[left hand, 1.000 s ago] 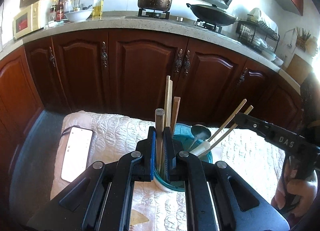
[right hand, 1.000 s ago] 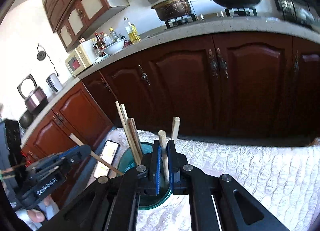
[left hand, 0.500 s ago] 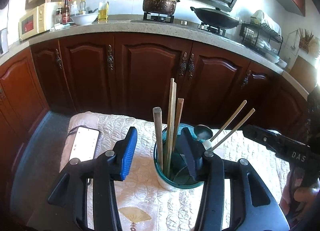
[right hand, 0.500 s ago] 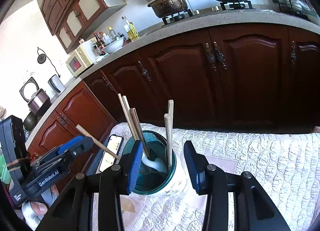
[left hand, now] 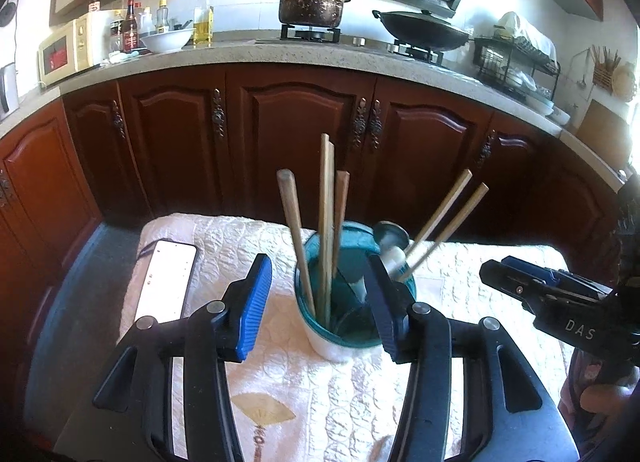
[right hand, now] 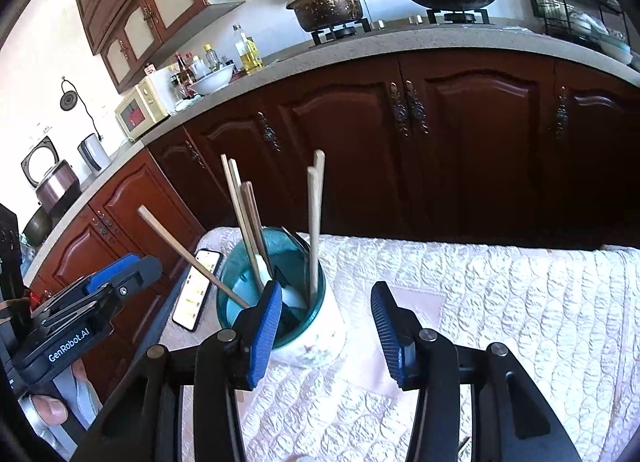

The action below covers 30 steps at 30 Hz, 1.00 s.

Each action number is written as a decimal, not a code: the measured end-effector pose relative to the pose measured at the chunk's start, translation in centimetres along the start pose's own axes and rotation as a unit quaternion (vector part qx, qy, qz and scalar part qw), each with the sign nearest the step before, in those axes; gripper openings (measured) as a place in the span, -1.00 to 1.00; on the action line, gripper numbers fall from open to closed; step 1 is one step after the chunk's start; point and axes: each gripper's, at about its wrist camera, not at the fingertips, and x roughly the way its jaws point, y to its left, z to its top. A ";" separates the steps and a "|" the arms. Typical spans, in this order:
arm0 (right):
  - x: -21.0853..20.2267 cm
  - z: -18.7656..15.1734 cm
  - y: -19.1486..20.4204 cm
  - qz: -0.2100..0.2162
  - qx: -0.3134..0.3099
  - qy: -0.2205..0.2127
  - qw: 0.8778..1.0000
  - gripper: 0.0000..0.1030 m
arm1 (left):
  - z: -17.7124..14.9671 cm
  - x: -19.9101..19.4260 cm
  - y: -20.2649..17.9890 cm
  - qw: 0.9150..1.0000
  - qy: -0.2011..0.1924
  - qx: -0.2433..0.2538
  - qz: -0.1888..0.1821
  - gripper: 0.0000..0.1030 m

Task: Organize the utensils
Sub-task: 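Withdraw both open tools from the holder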

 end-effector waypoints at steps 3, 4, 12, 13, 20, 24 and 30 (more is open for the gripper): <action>-0.4 -0.7 -0.4 -0.006 0.001 0.004 1.000 -0.14 | -0.5 0.0 -0.6 1.000 0.004 0.004 -0.006 -0.08; -0.6 -1.0 -0.7 -0.008 0.003 0.006 1.000 -0.14 | -0.6 0.0 -0.7 1.000 0.005 0.004 -0.008 -0.08; -3.0 -2.7 -3.4 -0.030 0.009 0.020 0.999 -0.12 | -1.9 0.0 -1.1 0.999 0.027 0.000 -0.028 -0.08; -3.4 -3.0 -3.8 -0.033 0.010 0.021 0.999 -0.12 | -2.2 0.0 -1.2 0.999 0.028 0.001 -0.029 -0.08; -4.6 -6.3 -7.8 -0.063 0.024 0.059 0.996 -0.12 | -3.9 1.0 -1.4 0.997 0.058 0.004 -0.045 -0.08; -3.7 -9.1 -9.7 -0.069 0.042 0.096 0.992 -0.12 | -4.6 1.4 -1.6 0.996 0.071 0.002 -0.046 -0.08; -3.0 -12.2 -12.6 -0.066 0.086 0.134 0.985 -0.12 | -6.0 2.2 -2.7 0.994 0.092 0.012 -0.055 -0.08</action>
